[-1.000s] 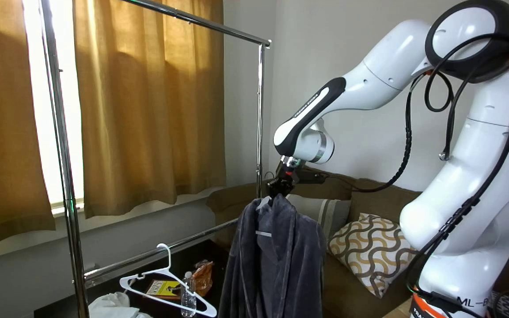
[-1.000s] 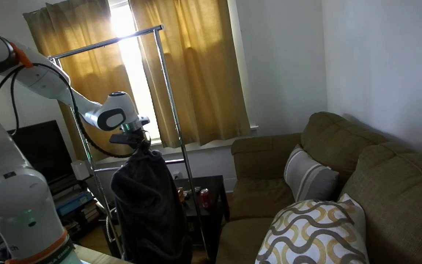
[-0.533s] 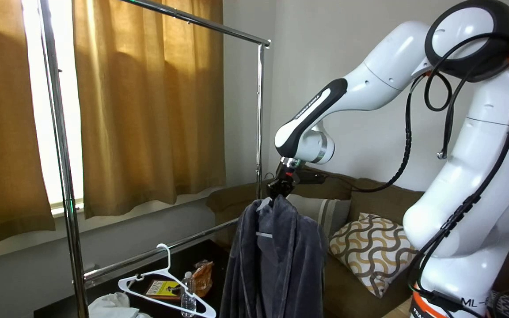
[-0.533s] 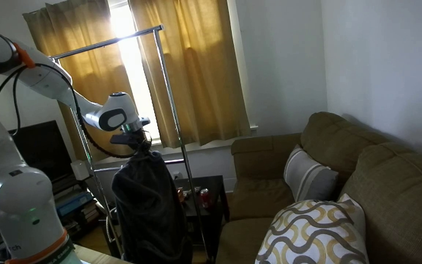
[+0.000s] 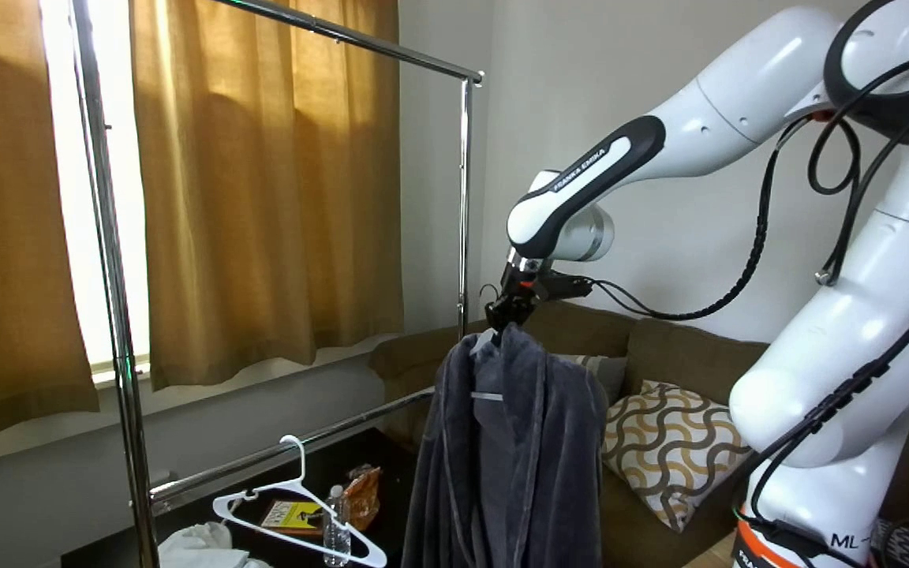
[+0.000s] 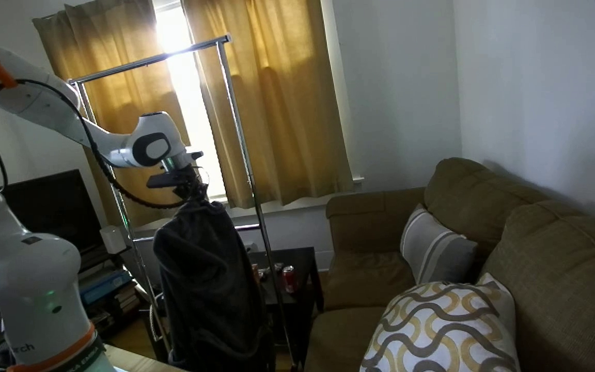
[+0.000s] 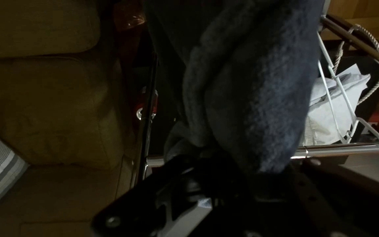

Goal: Hang the rob on the top railing

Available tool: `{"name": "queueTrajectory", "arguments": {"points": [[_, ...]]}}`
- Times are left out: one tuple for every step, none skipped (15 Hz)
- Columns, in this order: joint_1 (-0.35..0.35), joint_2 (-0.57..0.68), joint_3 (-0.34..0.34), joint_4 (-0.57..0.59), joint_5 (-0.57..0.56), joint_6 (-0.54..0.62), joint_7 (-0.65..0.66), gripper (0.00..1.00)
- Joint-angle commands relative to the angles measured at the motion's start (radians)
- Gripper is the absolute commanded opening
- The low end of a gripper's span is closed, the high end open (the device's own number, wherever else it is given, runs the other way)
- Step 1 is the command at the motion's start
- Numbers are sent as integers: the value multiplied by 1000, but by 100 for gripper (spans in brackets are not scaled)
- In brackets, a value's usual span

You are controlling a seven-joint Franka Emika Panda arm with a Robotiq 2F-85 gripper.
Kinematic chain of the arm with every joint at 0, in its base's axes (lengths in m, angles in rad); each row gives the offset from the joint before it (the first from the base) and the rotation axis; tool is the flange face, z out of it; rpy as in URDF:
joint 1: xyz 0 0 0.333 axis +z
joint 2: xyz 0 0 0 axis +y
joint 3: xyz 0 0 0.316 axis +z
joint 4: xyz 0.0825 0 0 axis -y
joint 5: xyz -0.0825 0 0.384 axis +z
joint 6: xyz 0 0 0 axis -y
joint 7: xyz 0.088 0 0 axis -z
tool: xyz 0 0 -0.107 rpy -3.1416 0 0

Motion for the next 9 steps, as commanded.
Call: {"name": "queueTrajectory", "arguments": {"points": [[42, -147, -19, 16, -99, -118, 65, 4], [46, -167, -17, 30, -121, -134, 71, 4], [54, -183, -19, 43, -133, -137, 68, 4], [60, -195, -18, 60, -146, -144, 72, 4], [70, -205, -19, 74, -150, -145, 69, 4], [81, -221, -15, 89, -153, -146, 72, 4], [86, -233, -10, 105, -162, -147, 76, 4], [92, -242, -8, 123, -168, -155, 77, 4], [90, -248, -2, 144, -183, -161, 87, 4]]}}
